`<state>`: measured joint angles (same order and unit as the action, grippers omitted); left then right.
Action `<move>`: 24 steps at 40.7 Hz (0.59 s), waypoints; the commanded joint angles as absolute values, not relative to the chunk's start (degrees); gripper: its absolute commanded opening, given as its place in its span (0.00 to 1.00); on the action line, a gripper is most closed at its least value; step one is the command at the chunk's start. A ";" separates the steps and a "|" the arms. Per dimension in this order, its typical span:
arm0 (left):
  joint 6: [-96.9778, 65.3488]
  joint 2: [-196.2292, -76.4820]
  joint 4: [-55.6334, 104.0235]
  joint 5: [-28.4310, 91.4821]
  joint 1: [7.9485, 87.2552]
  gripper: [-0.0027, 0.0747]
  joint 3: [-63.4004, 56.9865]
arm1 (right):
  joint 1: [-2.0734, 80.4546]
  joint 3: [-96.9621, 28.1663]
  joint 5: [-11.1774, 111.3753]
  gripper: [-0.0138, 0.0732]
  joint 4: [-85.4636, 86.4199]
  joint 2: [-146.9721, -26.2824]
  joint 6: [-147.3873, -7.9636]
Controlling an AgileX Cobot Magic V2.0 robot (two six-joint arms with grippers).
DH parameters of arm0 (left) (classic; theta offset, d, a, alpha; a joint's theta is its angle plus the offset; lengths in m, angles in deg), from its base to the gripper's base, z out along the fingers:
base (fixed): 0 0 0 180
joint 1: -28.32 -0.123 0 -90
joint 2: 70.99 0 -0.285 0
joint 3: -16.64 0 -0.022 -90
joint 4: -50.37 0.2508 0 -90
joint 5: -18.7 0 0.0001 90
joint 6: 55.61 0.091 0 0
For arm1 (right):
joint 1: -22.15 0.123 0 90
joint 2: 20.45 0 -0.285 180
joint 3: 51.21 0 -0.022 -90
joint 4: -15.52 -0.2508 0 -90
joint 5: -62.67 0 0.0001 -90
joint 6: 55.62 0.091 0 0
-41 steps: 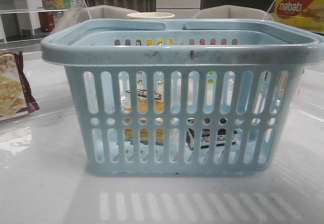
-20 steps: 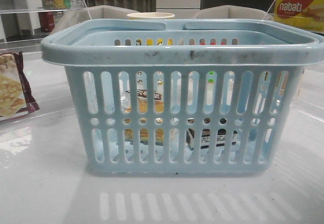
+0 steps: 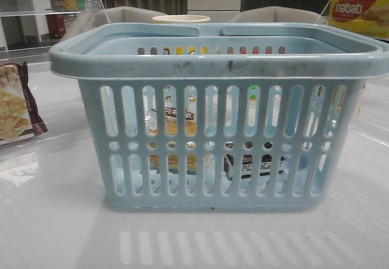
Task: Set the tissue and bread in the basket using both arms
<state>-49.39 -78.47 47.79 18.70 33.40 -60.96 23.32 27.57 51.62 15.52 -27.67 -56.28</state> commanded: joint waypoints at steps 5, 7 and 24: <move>-50.00 -77.50 47.63 14.27 33.82 0.15 -60.90 | 22.87 27.74 62.14 0.22 14.72 -26.62 -56.50; -50.00 -77.50 47.63 14.27 33.82 0.15 -60.90 | 22.80 27.74 62.67 0.22 13.91 -26.62 -56.50; -50.00 -77.50 47.63 14.27 33.82 0.15 -60.90 | 21.35 27.74 63.42 0.22 12.78 -26.62 -56.50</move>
<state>-49.39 -78.47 47.79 18.70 33.40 -60.96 21.79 27.67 58.23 12.88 -27.61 -56.28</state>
